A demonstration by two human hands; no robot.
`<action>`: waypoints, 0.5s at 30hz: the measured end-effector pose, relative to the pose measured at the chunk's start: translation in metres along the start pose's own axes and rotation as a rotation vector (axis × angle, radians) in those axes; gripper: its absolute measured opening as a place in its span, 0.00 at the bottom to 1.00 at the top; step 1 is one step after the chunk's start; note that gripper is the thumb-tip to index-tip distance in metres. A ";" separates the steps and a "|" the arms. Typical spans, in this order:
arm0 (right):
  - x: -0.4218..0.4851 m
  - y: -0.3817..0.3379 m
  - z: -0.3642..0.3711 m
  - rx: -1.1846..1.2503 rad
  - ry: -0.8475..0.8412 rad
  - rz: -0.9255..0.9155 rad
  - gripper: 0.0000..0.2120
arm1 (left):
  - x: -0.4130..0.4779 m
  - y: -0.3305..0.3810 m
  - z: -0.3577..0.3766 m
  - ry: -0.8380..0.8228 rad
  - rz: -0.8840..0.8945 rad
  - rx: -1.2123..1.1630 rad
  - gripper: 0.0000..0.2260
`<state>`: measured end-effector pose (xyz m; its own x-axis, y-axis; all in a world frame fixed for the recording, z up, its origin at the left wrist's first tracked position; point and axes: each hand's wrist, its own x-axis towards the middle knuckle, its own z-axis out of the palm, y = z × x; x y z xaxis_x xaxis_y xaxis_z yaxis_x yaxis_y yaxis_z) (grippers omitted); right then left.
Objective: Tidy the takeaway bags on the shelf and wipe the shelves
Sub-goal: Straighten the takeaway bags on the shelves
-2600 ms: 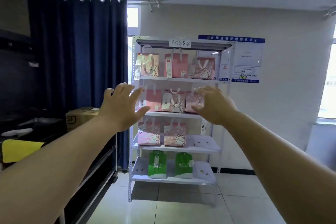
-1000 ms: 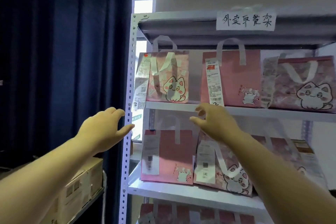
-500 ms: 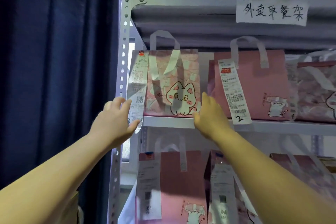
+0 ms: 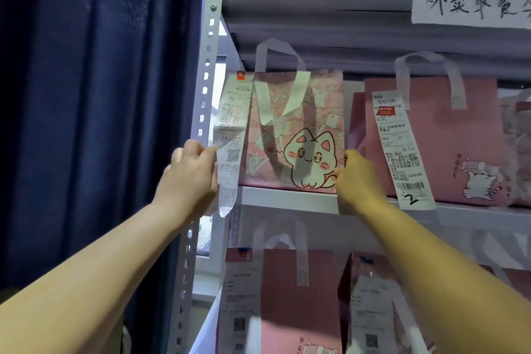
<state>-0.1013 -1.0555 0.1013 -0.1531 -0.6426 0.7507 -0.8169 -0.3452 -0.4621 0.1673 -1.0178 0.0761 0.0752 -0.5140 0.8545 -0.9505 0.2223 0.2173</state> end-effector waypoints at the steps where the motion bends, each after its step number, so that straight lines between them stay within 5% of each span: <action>1: 0.001 0.002 -0.001 0.004 0.013 0.002 0.12 | 0.000 0.001 -0.001 -0.005 -0.007 -0.011 0.11; 9: 0.003 0.009 -0.016 -0.001 0.073 0.005 0.10 | -0.002 0.006 -0.005 -0.014 0.015 -0.147 0.08; 15: 0.001 0.013 -0.017 -0.006 0.067 0.001 0.10 | -0.003 0.007 -0.012 -0.007 0.000 -0.263 0.15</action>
<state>-0.1213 -1.0492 0.1045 -0.1903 -0.5958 0.7802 -0.8198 -0.3407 -0.4602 0.1636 -1.0047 0.0803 0.0719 -0.5196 0.8514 -0.8396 0.4293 0.3329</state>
